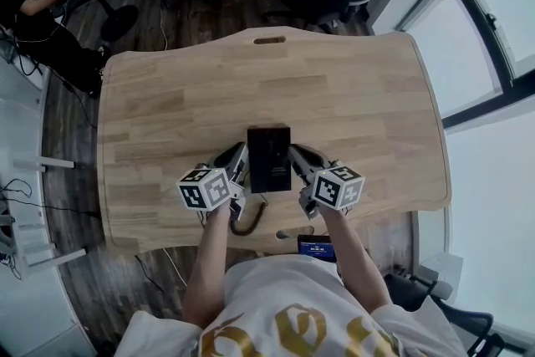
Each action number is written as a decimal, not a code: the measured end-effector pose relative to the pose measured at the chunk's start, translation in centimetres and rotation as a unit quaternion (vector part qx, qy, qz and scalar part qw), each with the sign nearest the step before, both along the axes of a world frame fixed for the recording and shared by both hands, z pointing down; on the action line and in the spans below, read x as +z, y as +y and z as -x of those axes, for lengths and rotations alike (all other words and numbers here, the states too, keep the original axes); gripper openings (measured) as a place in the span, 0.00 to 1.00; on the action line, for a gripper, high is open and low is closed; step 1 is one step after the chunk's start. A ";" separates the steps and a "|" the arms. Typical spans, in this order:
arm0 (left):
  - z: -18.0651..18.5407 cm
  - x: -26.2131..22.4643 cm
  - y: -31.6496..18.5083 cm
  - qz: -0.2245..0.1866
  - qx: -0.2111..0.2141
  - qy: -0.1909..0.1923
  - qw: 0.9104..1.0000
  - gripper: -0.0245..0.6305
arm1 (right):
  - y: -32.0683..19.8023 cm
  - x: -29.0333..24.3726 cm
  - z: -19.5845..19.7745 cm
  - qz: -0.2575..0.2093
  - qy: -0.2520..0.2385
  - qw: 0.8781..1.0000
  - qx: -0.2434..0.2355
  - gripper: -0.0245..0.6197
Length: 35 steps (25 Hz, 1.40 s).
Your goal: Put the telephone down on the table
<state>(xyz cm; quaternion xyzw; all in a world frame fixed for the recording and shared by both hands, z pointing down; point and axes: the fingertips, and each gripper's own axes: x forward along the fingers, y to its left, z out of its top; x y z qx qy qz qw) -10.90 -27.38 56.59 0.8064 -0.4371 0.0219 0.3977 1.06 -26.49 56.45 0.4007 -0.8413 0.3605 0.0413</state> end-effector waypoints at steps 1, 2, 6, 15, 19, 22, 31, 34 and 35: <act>0.0 -0.3 0.3 -0.004 0.001 -0.001 1.000 0.06 | 0.3 -0.1 0.0 -0.008 0.016 1.000 0.000 0.07; -0.1 -0.5 0.5 -0.008 0.002 -0.003 1.000 0.06 | 0.6 -0.3 0.0 -0.015 0.032 0.999 0.000 0.07; -0.6 -1.5 1.6 -0.026 0.019 -0.037 0.999 0.05 | 1.7 -1.2 -0.1 -0.036 0.067 0.997 0.013 0.07; -0.9 -4.2 4.2 -0.064 0.028 -0.066 0.995 0.05 | 4.0 -4.5 -0.3 -0.075 0.074 0.994 0.037 0.06; -0.6 -6.5 5.6 -0.113 0.034 -0.108 0.987 0.05 | 5.4 -6.2 -0.3 -0.092 0.060 0.993 0.053 0.06; -0.4 -7.8 6.6 -0.136 0.034 -0.126 0.982 0.05 | 6.7 -7.0 0.1 -0.103 0.067 0.991 0.051 0.06; -0.6 -9.7 9.3 -0.173 0.028 -0.149 0.973 0.05 | 9.4 -9.4 -0.1 -0.134 0.069 0.987 0.060 0.06; -1.1 -10.4 9.9 -0.191 0.032 -0.148 0.970 0.05 | 10.1 -9.9 -0.2 -0.141 0.066 0.986 0.058 0.06; -1.3 -10.8 10.1 -0.200 0.033 -0.147 0.968 0.05 | 10.3 -10.0 -0.3 -0.143 0.065 0.986 0.057 0.06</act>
